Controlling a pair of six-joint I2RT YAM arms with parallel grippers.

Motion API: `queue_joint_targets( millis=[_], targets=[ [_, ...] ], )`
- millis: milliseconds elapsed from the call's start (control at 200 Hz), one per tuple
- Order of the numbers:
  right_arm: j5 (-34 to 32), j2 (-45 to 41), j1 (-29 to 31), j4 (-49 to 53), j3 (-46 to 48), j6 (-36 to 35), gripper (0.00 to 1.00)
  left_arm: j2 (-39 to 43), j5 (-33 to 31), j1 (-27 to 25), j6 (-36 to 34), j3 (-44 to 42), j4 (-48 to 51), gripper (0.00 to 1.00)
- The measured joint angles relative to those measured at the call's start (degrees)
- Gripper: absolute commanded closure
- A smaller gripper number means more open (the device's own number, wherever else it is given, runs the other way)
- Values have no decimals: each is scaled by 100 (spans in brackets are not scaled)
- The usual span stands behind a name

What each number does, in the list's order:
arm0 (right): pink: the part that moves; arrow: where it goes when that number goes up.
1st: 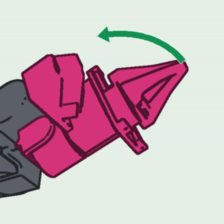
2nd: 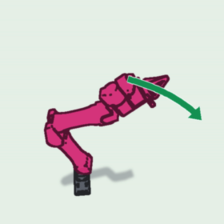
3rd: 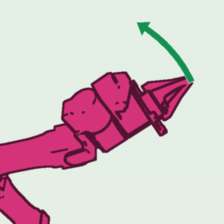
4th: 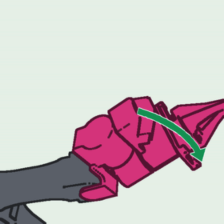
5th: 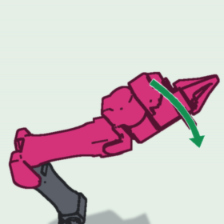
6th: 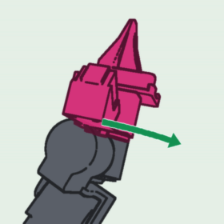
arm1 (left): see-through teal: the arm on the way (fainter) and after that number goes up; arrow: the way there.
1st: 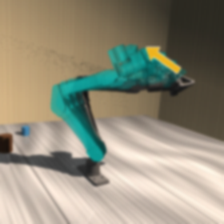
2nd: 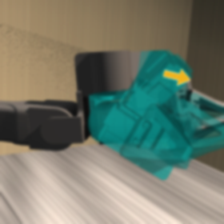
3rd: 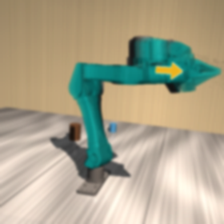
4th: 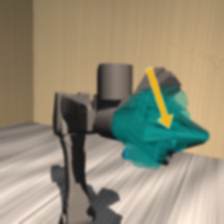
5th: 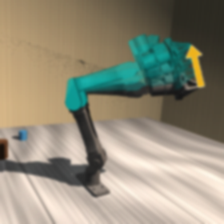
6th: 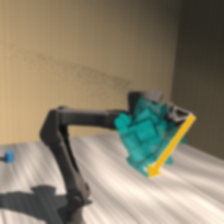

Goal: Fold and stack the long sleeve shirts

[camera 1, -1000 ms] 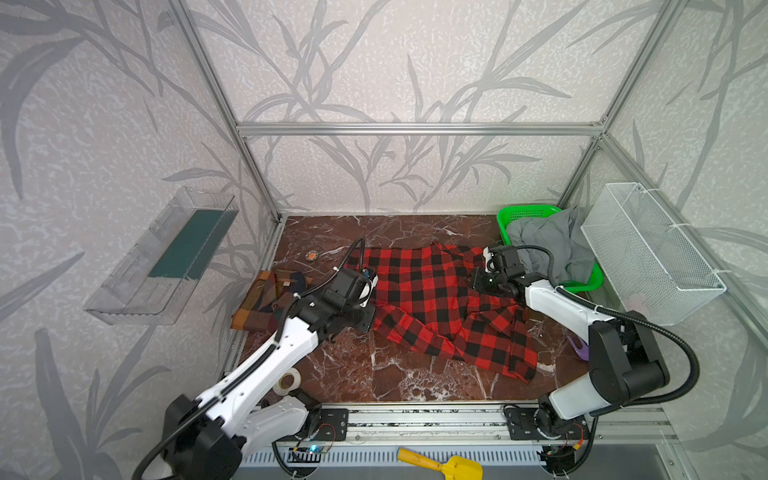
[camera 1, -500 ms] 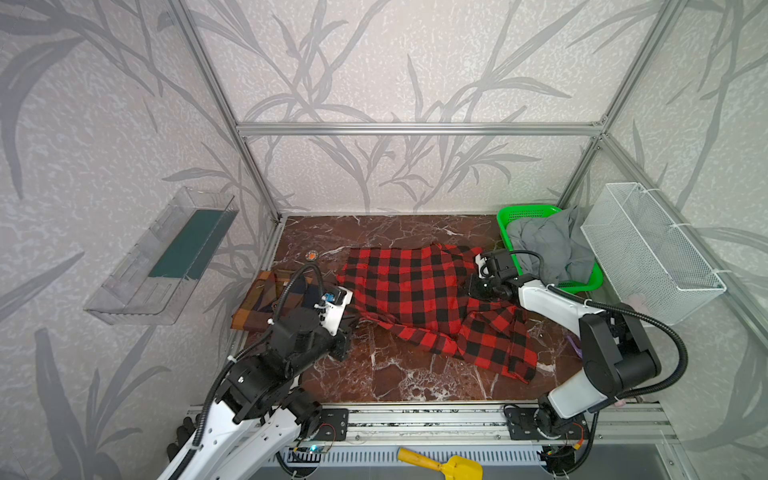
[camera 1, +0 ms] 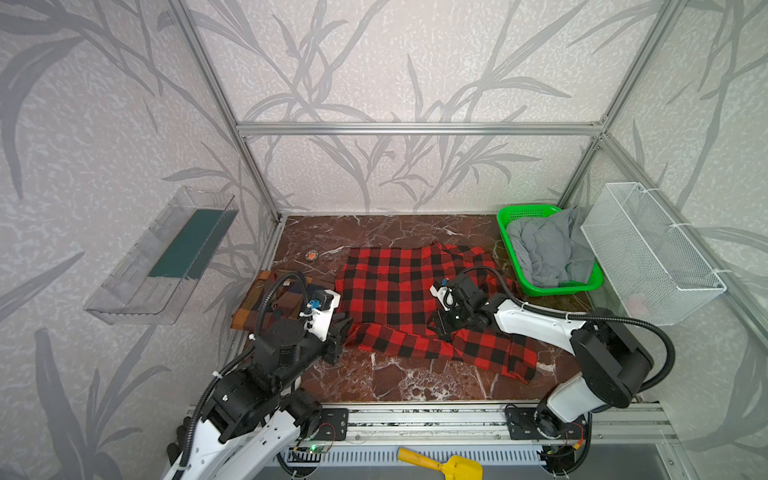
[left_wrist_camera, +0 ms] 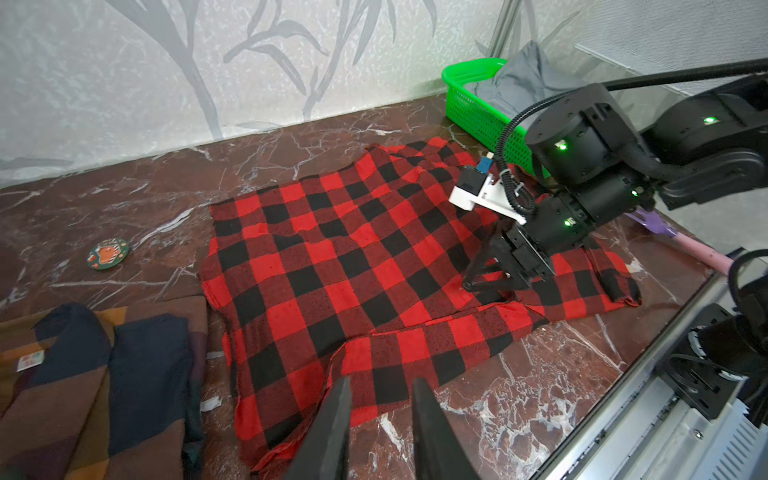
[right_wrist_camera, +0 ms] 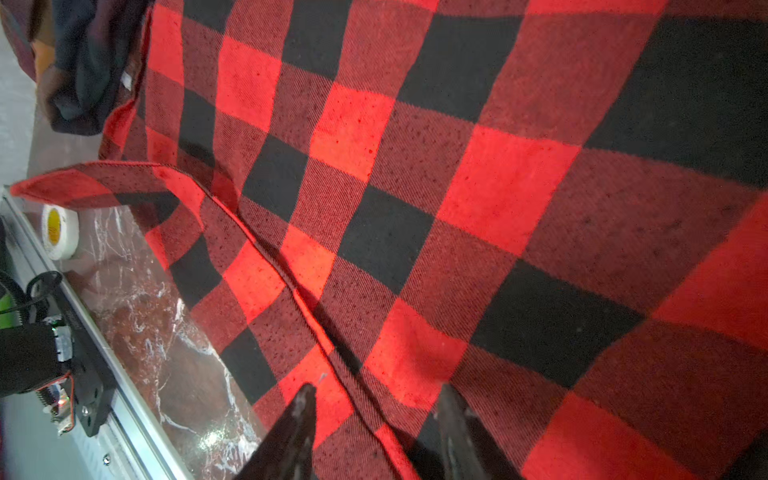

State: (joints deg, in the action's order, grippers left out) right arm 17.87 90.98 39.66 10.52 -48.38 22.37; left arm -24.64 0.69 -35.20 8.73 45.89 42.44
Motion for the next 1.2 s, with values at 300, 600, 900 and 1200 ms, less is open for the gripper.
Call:
queue_joint_targets(
  millis=[300,600,900,1200],
  targets=[
    [26,487,319,192,-98,-264,52,-1414,-848,11,457,20,-166,64],
    [177,455,761,361,-98,-356,52,-2671,-774,942,892,57,-404,60],
    [516,262,1147,352,101,-271,53,-4599,133,2009,1709,535,-763,60],
    [660,-149,1539,262,417,-258,54,-6857,387,2046,1982,2109,-514,60]
  ],
)
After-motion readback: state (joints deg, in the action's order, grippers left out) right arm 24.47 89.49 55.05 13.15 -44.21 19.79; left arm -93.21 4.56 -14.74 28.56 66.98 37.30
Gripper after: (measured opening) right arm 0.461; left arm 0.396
